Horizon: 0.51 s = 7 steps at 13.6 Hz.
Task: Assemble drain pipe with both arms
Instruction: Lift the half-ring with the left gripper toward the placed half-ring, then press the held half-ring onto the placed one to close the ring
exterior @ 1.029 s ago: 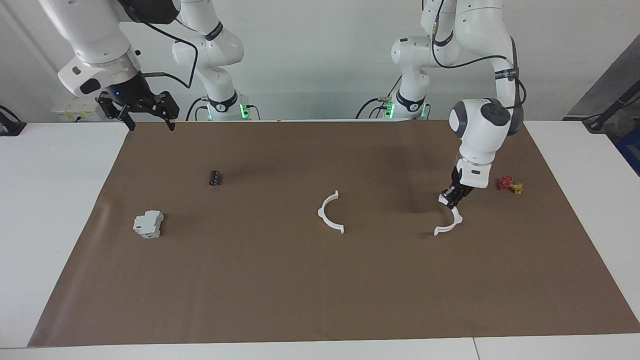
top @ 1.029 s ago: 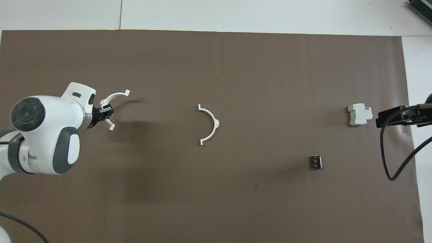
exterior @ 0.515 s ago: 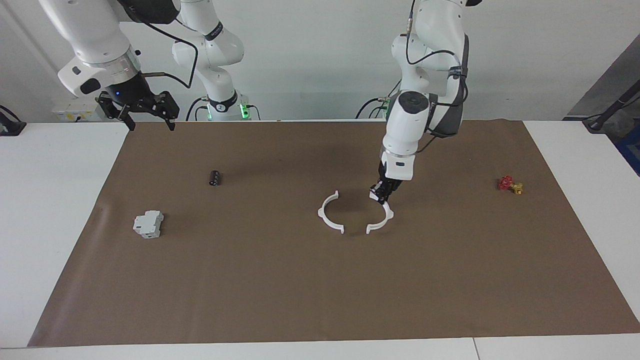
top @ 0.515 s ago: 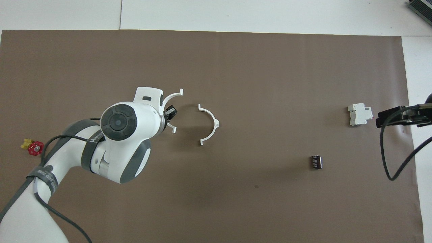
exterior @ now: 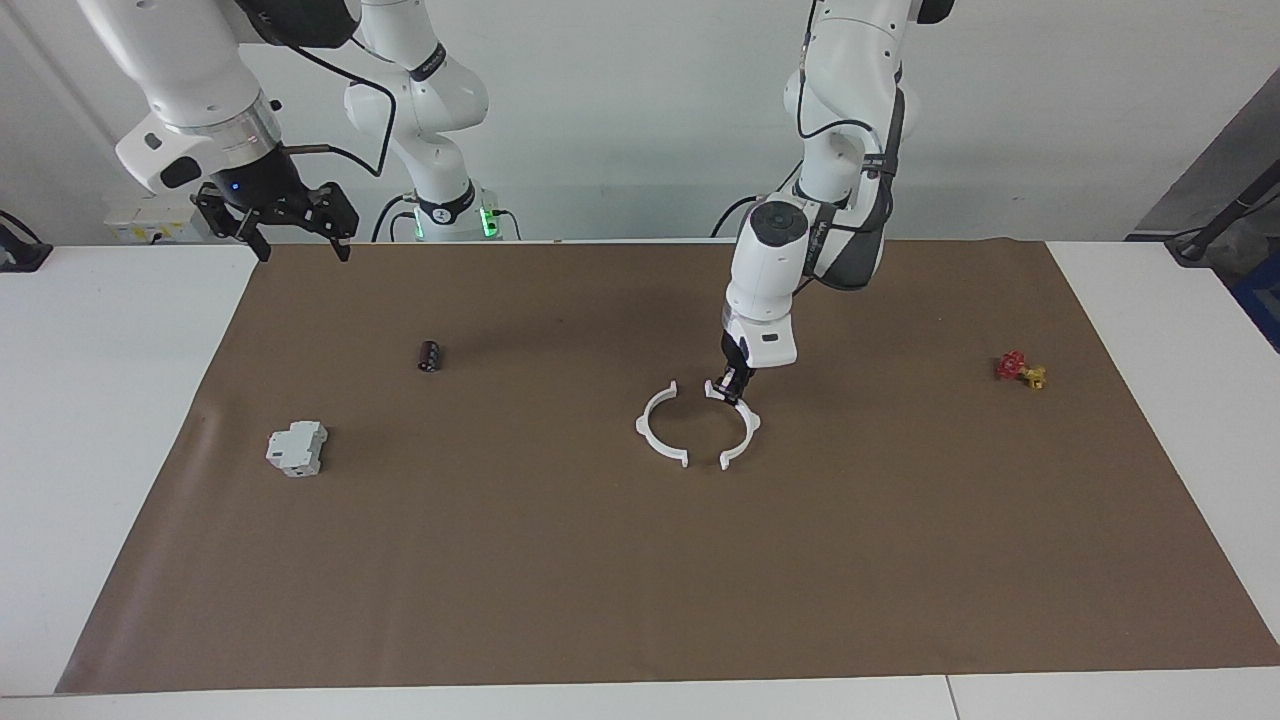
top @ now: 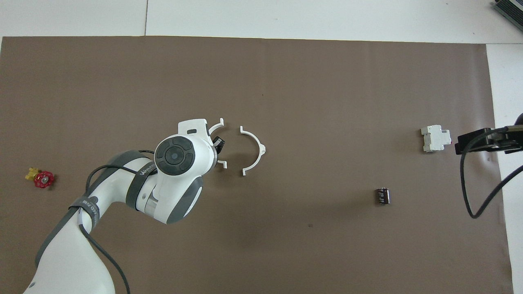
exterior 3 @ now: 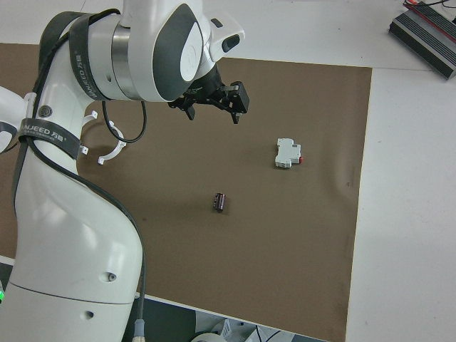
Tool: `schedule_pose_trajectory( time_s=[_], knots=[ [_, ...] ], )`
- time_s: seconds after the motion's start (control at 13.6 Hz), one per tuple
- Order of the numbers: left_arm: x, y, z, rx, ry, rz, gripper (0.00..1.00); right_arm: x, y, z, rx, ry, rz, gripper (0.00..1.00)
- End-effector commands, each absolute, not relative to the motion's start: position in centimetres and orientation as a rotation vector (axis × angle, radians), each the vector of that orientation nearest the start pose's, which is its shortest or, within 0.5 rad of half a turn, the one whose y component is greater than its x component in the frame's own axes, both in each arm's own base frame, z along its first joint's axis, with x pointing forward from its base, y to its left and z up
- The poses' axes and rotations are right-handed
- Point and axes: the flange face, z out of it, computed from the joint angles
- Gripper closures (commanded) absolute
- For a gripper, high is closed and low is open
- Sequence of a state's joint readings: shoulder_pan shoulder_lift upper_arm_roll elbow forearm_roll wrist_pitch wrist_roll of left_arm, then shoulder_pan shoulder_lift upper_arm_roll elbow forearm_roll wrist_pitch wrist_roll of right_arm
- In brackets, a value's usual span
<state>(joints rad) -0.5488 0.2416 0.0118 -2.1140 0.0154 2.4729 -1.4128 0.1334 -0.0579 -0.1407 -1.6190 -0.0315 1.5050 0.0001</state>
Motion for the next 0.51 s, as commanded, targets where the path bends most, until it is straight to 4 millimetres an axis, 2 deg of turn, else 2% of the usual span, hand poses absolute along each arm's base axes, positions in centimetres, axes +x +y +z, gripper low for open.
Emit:
schedule_pose_trajectory(
  time_s=[0.0,0.07,0.29,0.44],
  knots=[
    [50.0,-30.7,30.7,-2.933,-1.361,-0.136,1.0,52.6,-1.1,63.1,-3.146,0.002,0.071,0.0],
    [49.3,-31.8,30.8,-2.949,-1.333,-0.136,1.0,52.6,-1.1,63.1,-3.146,0.002,0.071,0.0],
    [48.7,-33.3,31.2,-2.923,-1.414,-0.135,1.0,52.6,-1.1,63.1,-3.146,0.002,0.071,0.0],
    [48.4,-33.6,31.1,-2.918,-1.42,-0.13,1.0,52.6,-1.1,63.1,-3.146,0.002,0.071,0.0]
  ],
)
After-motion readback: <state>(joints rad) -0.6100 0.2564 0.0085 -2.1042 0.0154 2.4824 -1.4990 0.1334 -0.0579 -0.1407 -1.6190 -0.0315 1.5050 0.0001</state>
